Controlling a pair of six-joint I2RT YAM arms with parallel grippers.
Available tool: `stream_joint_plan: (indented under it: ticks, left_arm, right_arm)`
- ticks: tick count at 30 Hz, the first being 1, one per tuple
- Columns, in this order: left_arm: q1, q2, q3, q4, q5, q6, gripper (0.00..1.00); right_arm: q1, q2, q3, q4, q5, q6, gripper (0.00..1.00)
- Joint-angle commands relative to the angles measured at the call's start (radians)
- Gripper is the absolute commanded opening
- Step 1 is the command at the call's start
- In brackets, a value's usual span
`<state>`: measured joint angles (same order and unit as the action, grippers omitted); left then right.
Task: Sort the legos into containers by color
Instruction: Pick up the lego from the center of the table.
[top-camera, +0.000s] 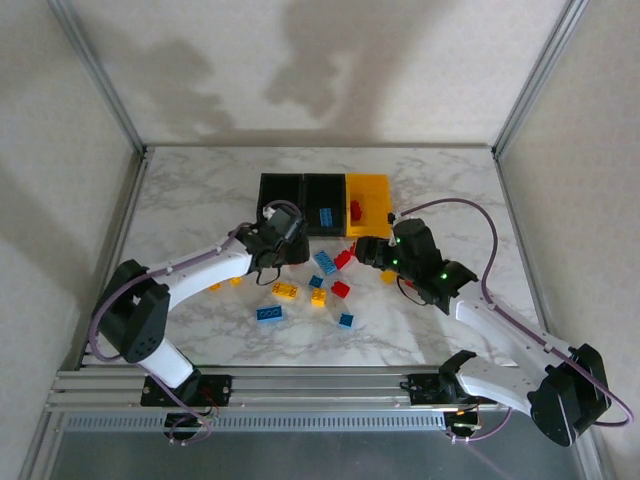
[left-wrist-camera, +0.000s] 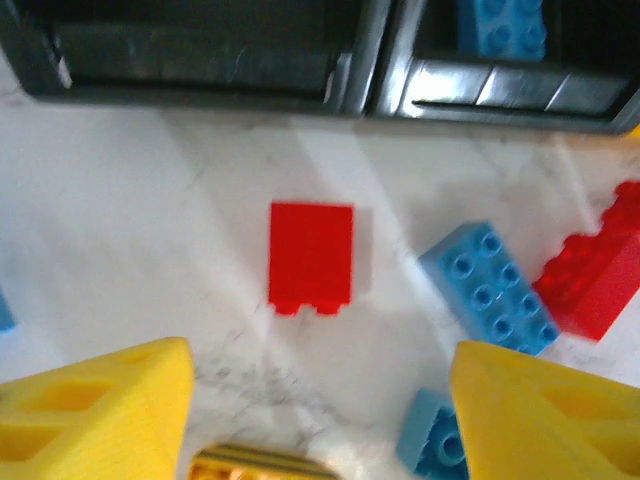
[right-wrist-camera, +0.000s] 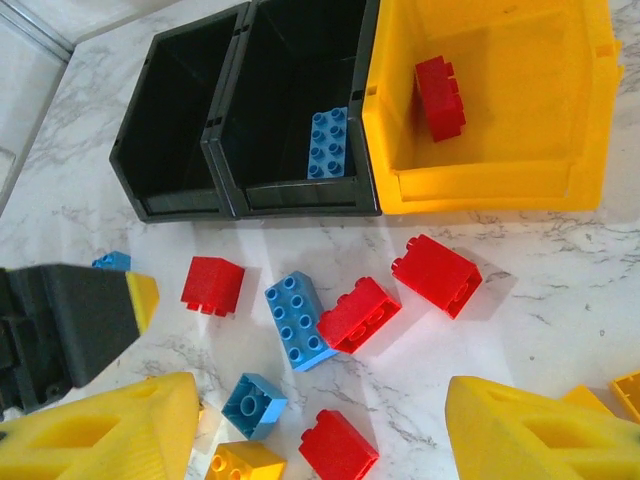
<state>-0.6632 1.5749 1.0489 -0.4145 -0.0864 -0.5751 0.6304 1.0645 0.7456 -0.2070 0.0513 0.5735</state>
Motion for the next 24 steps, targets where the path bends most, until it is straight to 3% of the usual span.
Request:
stream_joint_plan:
  ticks: [1,9,11,24]
  left_arm:
    - [0.004,-0.069,-0.034,-0.082,0.046,0.050,0.75]
    - [-0.010,-0.029,-0.073,-0.154,0.138,0.124,0.84]
    - [-0.016,-0.009,-0.079,-0.159,0.137,0.132,0.94]
    - [-0.044,0.068,-0.115,-0.128,0.151,0.140,0.88]
  right_arm:
    - [0.012,0.010,-0.015,0.017,-0.006,0.011,0.67]
    - [0.020,0.028,-0.017,0.032,-0.010,0.009,0.68]
    - [0.021,0.029,-0.015,0.026,-0.007,0.009,0.68]
    - [0.022,0.037,-0.014,0.017,0.020,0.009,0.68]
